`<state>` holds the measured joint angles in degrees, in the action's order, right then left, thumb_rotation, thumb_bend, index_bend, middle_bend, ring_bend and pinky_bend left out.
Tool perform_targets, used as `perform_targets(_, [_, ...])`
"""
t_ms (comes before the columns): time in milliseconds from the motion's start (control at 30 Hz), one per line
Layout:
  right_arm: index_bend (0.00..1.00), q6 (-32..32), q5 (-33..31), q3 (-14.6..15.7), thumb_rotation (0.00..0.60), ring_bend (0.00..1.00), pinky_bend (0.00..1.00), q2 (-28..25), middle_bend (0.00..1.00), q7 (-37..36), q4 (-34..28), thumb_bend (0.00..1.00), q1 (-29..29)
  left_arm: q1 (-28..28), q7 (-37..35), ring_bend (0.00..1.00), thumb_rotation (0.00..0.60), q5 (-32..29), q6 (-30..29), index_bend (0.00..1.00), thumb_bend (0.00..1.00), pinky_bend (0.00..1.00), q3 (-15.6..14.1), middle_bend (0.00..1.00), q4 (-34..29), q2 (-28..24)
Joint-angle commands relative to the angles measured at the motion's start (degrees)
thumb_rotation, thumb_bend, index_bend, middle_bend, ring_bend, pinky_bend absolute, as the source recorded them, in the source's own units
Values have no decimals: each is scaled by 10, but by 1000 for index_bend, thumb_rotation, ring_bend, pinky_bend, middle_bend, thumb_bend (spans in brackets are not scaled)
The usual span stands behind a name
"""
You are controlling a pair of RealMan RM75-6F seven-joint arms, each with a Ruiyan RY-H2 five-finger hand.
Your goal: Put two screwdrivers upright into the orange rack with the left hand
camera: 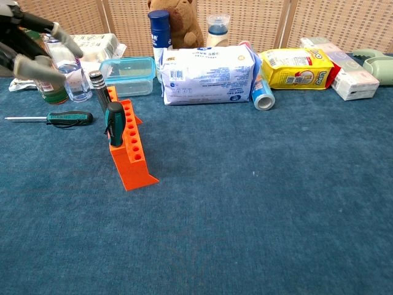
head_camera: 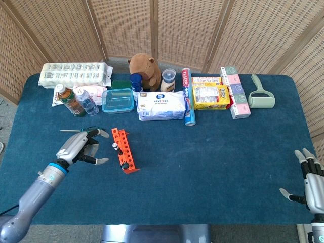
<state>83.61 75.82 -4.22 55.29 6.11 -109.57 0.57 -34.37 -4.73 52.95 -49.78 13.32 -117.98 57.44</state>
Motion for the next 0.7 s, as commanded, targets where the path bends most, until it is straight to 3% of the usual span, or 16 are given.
perform_targets(33, [22, 0, 1, 1, 600, 0, 112, 1, 0, 2, 0, 0, 0, -5, -19, 871, 254, 0, 24, 287, 55, 950, 0, 773, 14, -11])
perform_targets(167, [22, 3, 2, 1, 600, 0, 112, 1, 0, 3, 0, 0, -1, -20, -21, 871, 35, -8, 50, 321, 0, 950, -2, 768, 37, -10])
perform_targets(200, [22, 3, 1, 0, 600, 0, 112, 1, 0, 3, -1, 0, -1, -25, -17, 871, 3, -9, 53, 334, 0, 950, -4, 765, 44, -8])
perform_targets(500, [22, 2, 0, 0, 600, 0, 112, -1, 0, -1, -1, 0, -1, -43, 50, 873, 0, -16, 31, 341, 0, 955, -29, 773, 76, 13])
perform_targets(700, [22, 4, 1, 0, 600, 0, 112, -1, 0, 0, -2, 0, -2, -63, 105, 986, 0, -26, 38, 341, 0, 1000, -49, 975, 83, 11])
